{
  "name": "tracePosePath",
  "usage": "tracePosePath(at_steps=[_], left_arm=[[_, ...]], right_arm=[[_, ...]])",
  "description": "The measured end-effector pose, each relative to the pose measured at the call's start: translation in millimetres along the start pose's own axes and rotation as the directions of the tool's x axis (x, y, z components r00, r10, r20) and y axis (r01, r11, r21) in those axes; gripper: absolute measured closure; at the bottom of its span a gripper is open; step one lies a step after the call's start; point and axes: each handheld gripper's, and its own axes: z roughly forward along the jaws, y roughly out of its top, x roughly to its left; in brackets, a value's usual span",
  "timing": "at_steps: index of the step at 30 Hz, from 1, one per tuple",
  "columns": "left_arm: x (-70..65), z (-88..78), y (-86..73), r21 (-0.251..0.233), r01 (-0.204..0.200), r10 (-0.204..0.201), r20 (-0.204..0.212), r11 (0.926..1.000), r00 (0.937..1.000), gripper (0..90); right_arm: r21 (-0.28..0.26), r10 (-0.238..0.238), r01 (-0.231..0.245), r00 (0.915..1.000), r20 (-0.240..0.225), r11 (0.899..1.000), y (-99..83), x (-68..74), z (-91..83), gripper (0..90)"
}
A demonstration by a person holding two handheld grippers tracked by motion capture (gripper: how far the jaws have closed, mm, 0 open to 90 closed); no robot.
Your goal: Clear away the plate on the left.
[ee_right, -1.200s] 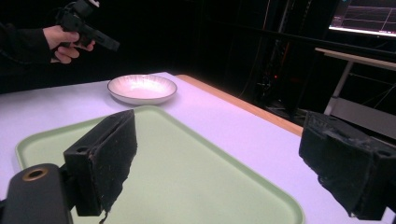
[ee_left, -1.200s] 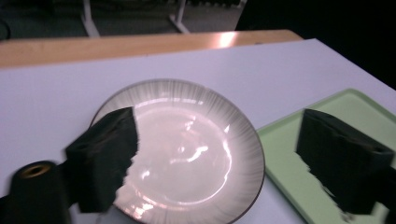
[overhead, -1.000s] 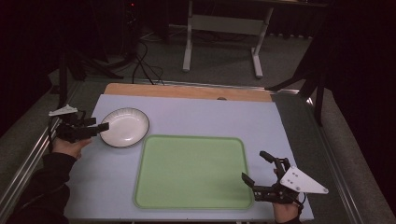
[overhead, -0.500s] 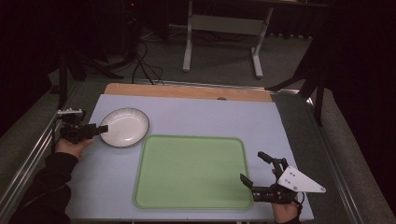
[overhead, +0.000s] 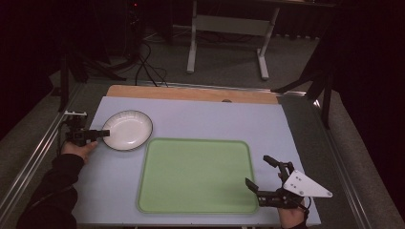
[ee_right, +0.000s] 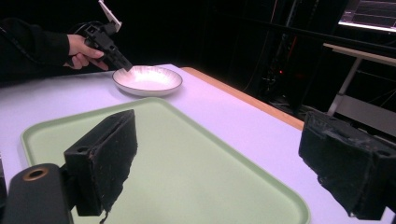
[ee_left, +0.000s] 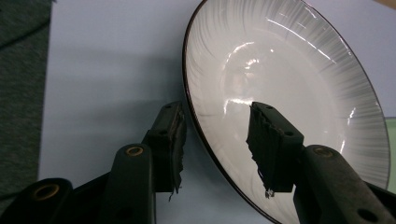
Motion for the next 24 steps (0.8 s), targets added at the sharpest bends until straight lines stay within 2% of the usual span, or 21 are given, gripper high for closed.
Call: tracePosePath(at_steps=[4, 9, 10, 11, 17, 20, 22, 24], left_arm=[[3.1, 3.8, 2.1, 0.028, 0.044, -0.044, 0.003, 0.9987, 0.999, 64.2], [3.7, 7.3, 3.4, 0.045, 0.06, -0.06, -0.005, 0.9972, 0.9982, 70.3], [4.7, 7.8, 3.8, 0.049, 0.074, -0.074, -0.001, 0.9961, 0.9973, 72.7], [6.3, 8.3, 4.3, 0.053, 0.099, -0.099, 0.01, 0.9937, 0.995, 73.5], [7.1, 12.1, 8.5, 0.088, 0.161, -0.161, -0.001, 0.9831, 0.9869, 79.2], [9.6, 12.7, 10.8, 0.108, 0.216, -0.218, 0.008, 0.9704, 0.976, 80.4], [9.7, 12.5, 12.2, 0.117, 0.236, -0.238, 0.003, 0.9646, 0.9712, 81.5], [8.2, 11.9, 13.9, 0.123, 0.246, -0.247, -0.012, 0.9614, 0.969, 82.7]], right_arm=[[0.0, -0.002, 0.002, 1.0, 0.002, 1.0, 0.0, 0.1, 0.0, 11.3], [0.002, -0.003, 0.003, 1.0, 0.002, 1.0, -0.2, 0.4, -0.1, 11.3], [0.003, -0.002, 0.002, 1.0, 0.002, 1.0, -0.3, 0.4, 0.0, 11.3], [0.003, -0.003, 0.003, 1.0, 0.003, 1.0, -0.4, 0.3, 0.2, 11.4], [0.004, -0.006, 0.006, 1.0, 0.005, 1.0, -0.3, 0.8, 0.6, 11.3], [0.006, -0.007, 0.007, 0.9999, 0.009, 1.0, -0.4, 0.8, 0.6, 11.4], [0.006, -0.007, 0.007, 0.9999, 0.011, 1.0, -0.5, 0.7, 0.7, 11.4], [0.006, -0.007, 0.007, 0.9999, 0.013, 1.0, -0.5, 0.6, 0.7, 11.4]])
